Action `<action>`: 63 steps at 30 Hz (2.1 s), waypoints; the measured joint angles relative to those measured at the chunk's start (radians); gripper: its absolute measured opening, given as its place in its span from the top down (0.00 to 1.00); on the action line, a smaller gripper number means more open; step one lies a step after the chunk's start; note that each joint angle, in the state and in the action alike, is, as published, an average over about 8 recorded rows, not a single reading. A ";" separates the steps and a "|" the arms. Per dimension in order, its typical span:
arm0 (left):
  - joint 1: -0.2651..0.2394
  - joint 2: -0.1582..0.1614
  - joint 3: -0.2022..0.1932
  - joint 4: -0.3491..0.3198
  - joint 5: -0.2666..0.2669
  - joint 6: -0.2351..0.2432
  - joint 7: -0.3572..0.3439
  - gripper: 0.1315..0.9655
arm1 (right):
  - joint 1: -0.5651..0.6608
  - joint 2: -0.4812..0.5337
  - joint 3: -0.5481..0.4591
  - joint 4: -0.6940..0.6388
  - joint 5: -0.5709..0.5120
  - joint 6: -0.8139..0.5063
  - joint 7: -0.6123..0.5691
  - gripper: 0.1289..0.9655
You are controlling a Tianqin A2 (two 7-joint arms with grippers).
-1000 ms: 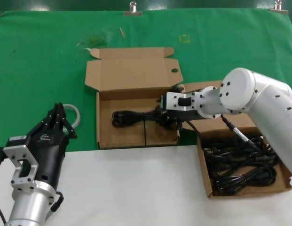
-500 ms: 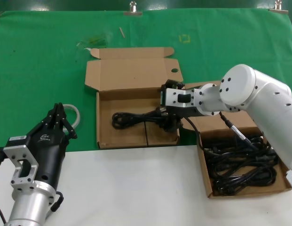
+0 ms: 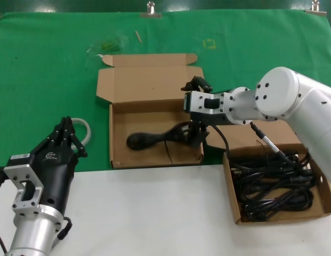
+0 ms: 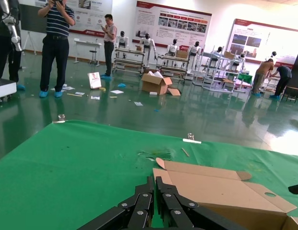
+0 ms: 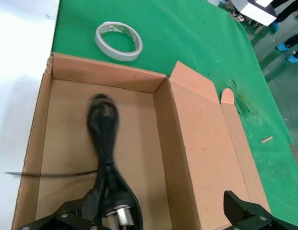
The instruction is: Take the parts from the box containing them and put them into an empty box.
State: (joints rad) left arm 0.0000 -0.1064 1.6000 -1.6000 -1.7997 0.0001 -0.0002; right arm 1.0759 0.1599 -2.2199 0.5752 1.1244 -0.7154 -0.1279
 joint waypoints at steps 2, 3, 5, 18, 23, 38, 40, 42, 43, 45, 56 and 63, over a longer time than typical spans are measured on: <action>0.000 0.000 0.000 0.000 0.000 0.000 0.000 0.97 | -0.008 0.011 -0.001 0.024 -0.004 -0.007 0.013 0.10; 0.000 0.000 0.000 0.000 0.000 0.000 0.000 0.97 | -0.011 0.017 -0.001 0.036 -0.006 -0.010 0.019 0.10; 0.000 0.000 0.000 0.000 0.000 0.000 0.000 0.97 | -0.018 0.028 -0.001 0.057 -0.009 -0.017 0.030 0.10; 0.000 0.000 0.000 0.000 0.000 0.000 0.000 0.97 | -0.062 0.103 0.015 0.196 -0.016 -0.054 0.092 0.01; 0.000 0.000 0.000 0.000 0.000 0.000 0.000 0.97 | -0.083 0.127 0.030 0.235 -0.006 -0.057 0.108 0.00; 0.000 0.000 0.000 0.000 0.000 0.000 0.000 0.93 | -0.091 0.134 0.039 0.247 0.000 -0.053 0.114 0.00; 0.000 0.000 0.000 0.000 0.000 0.000 0.000 0.91 | -0.095 0.134 0.041 0.250 0.002 -0.051 0.114 0.00; 0.000 0.000 0.000 0.000 0.000 0.000 0.000 0.89 | -0.102 0.134 0.045 0.256 0.008 -0.045 0.114 0.00; 0.000 0.000 0.000 0.000 0.000 0.000 0.000 0.88 | -0.108 0.134 0.049 0.260 0.012 -0.041 0.114 0.00; 0.000 0.000 0.000 0.000 0.000 0.000 0.000 0.88 | -0.123 0.134 0.058 0.272 0.022 -0.029 0.114 0.00; 0.000 0.000 0.000 0.000 0.000 0.000 0.000 0.72 | -0.251 0.135 0.133 0.372 0.109 0.070 0.116 0.00; 0.000 0.000 0.000 0.000 0.000 0.000 0.000 0.51 | -0.343 0.136 0.187 0.446 0.173 0.143 0.117 0.00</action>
State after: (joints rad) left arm 0.0000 -0.1062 1.5999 -1.6000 -1.7997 0.0001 -0.0002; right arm 0.7330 0.2955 -2.0325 1.0208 1.2971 -0.5726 -0.0106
